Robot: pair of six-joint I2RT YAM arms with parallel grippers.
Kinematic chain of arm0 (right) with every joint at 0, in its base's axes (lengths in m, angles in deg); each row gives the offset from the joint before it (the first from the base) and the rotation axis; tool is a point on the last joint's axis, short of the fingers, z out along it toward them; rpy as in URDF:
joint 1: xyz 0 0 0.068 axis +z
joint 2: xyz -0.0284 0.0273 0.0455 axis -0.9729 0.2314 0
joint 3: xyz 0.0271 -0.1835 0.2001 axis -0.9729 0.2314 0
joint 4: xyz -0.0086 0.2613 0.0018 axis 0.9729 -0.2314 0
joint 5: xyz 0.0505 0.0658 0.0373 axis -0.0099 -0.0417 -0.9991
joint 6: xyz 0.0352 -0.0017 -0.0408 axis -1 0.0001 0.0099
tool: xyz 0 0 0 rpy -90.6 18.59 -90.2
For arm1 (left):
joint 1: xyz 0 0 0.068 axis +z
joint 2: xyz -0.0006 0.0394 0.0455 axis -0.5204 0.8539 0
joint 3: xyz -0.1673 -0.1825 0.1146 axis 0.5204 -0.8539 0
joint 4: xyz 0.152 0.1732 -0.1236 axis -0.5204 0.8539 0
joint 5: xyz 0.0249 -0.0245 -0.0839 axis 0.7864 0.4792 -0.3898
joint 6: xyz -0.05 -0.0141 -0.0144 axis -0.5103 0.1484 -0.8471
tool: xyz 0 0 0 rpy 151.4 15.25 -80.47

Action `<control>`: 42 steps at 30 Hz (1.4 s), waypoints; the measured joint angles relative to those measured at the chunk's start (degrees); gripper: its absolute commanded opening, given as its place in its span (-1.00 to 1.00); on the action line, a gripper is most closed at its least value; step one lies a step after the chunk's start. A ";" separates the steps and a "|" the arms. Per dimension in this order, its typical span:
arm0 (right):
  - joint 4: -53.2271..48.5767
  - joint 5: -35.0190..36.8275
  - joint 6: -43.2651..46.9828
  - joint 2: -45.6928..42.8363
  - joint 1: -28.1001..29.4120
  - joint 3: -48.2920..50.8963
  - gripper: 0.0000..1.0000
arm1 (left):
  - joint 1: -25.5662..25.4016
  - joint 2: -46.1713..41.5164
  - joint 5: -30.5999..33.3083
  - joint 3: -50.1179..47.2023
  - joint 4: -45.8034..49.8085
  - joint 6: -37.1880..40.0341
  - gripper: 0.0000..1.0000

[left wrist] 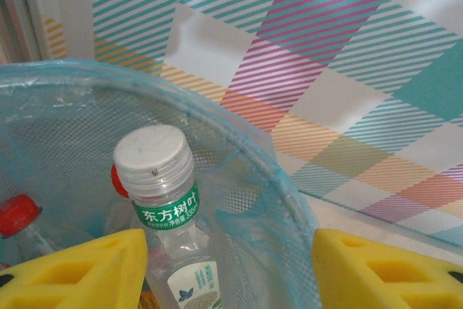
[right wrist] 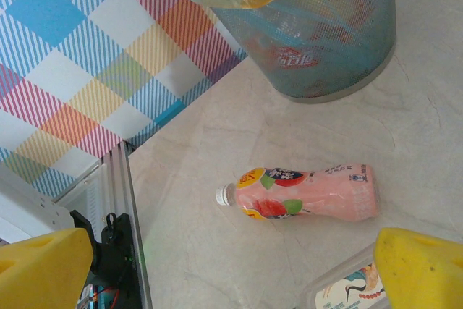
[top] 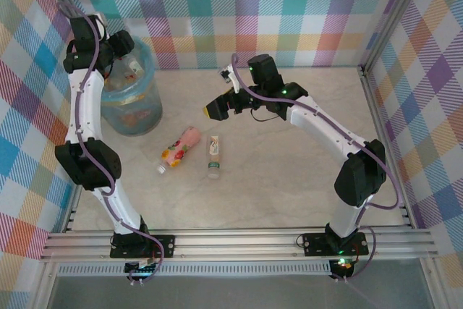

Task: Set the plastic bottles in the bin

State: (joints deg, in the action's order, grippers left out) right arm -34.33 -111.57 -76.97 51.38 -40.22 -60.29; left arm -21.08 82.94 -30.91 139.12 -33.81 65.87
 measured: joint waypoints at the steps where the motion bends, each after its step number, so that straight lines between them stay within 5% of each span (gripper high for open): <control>1: -0.02 0.00 -0.04 0.02 0.00 0.00 0.99 | 0.00 0.57 0.22 0.96 0.63 0.00 0.20; 15: -3.26 1.18 -0.20 0.98 0.00 -1.31 0.99 | 0.17 11.69 -0.02 5.99 9.29 1.33 0.12; 27: -9.25 9.27 1.97 1.92 -0.55 -5.84 0.99 | 1.03 5.05 1.75 6.03 10.82 -1.33 0.21; 35: -15.32 19.12 19.06 2.05 -8.90 -5.88 0.99 | -0.17 -12.98 3.96 -1.92 7.45 -1.79 0.23; 42: -16.26 23.54 39.23 6.93 -20.72 -5.35 0.99 | -11.91 -20.68 5.97 -11.78 5.31 0.09 0.25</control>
State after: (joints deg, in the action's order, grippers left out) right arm -50.59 -88.03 -37.74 58.31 -60.94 -65.65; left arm -32.99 62.26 -24.94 127.33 -28.49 65.96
